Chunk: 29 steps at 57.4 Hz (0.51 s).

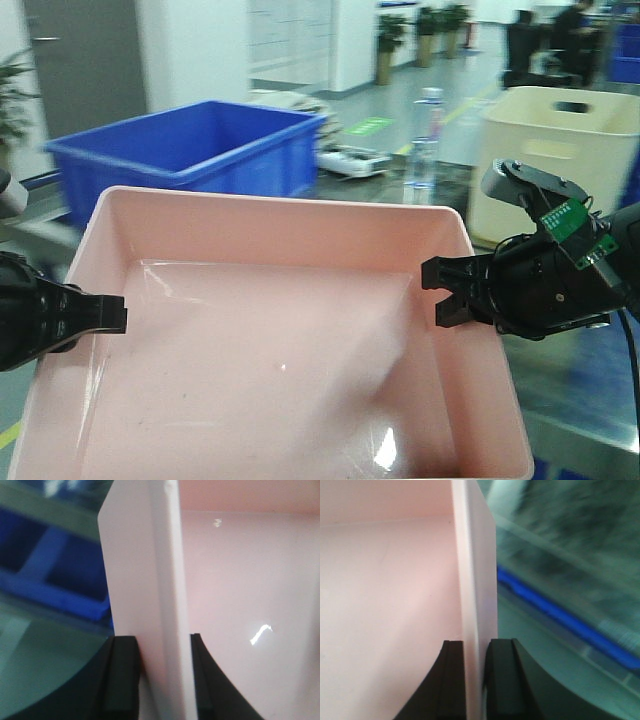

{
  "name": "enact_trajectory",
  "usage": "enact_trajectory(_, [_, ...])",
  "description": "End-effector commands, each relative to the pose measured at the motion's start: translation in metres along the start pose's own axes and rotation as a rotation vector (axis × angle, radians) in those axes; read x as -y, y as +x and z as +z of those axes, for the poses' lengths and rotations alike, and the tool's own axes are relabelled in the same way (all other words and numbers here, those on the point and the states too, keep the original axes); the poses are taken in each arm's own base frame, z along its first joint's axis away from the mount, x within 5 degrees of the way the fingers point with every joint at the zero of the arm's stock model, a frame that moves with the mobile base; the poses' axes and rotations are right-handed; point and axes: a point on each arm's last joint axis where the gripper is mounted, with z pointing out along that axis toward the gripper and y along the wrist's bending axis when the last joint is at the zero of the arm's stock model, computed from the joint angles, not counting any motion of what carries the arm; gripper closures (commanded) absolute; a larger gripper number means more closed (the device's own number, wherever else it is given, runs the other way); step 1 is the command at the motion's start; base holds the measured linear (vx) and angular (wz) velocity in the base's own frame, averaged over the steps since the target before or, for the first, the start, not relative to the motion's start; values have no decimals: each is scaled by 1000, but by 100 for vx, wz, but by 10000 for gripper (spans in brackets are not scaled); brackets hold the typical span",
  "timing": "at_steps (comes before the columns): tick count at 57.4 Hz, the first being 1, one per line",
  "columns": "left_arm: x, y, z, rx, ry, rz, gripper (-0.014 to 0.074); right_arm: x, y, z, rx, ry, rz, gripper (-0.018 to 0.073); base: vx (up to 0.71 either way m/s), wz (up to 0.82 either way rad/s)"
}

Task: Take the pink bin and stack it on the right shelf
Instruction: 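Hold the pink bin with both grippers while the base drives to the table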

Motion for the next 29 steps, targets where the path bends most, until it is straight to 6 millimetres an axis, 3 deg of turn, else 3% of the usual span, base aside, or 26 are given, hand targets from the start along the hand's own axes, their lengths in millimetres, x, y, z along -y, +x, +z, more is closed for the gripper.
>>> enact_trajectory(1, [8,-17,-22,145,41,-11,598,-1,-18,-23,164,-1,-18,568,38,-84])
enact_trajectory(29, [8,-17,-22,146,40,-10,598,-1,-17,-23,163,0,-18,568,34,-68])
